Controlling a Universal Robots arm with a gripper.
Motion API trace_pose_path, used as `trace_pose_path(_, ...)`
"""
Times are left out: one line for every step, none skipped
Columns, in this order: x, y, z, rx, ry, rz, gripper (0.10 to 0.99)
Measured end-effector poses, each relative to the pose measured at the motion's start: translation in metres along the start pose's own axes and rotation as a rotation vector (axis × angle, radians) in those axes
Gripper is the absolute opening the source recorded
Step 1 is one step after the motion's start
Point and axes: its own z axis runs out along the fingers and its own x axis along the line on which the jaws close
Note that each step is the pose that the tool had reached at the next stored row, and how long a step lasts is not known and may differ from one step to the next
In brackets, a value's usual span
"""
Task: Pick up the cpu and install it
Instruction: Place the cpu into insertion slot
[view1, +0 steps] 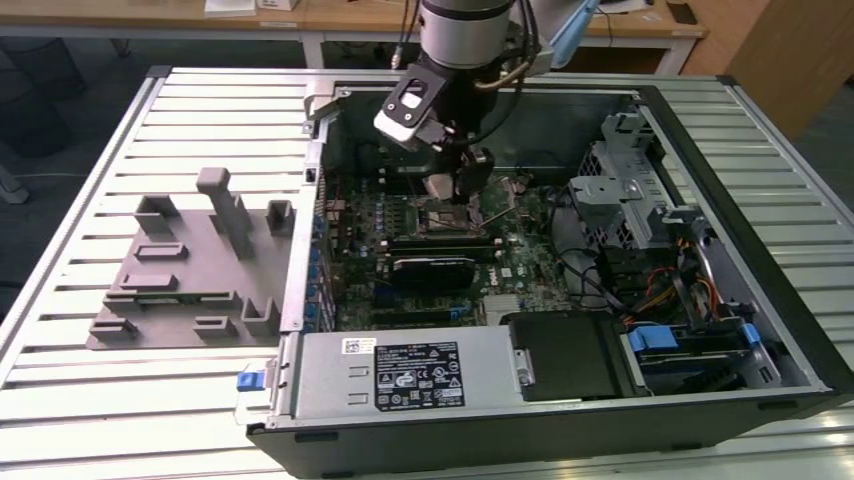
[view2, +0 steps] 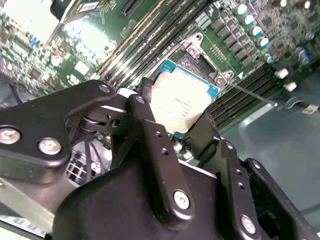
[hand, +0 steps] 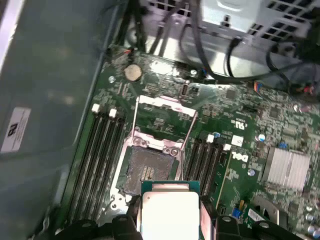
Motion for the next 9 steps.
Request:
trace_pose_path(0.0,0.0,0.0005,0.0,-0.0008,0.018,0.541)
trace_pose_path(0.0,-0.0001,0.0012,0.0,-0.0016,0.035,0.541)
trace_pose_path(0.0,-0.0001,0.0018,0.0,-0.0025,0.051,0.541)
trace_pose_path(0.0,-0.0001,0.0026,0.0,-0.0033,0.069,0.541)
trace_pose_path(0.0,-0.0002,0.0034,0.0,-0.004,0.086,0.541)
trace_pose_path(0.0,-0.0002,0.0043,0.001,-0.0048,0.104,0.541)
trace_pose_path(0.0,-0.0002,0.0051,0.001,-0.0056,0.12,0.541)
trace_pose_path(0.0,-0.0003,0.0059,0.001,-0.0063,0.136,0.541)
trace_pose_path(0.0,-0.0003,0.0066,0.001,-0.0071,0.149,0.541)
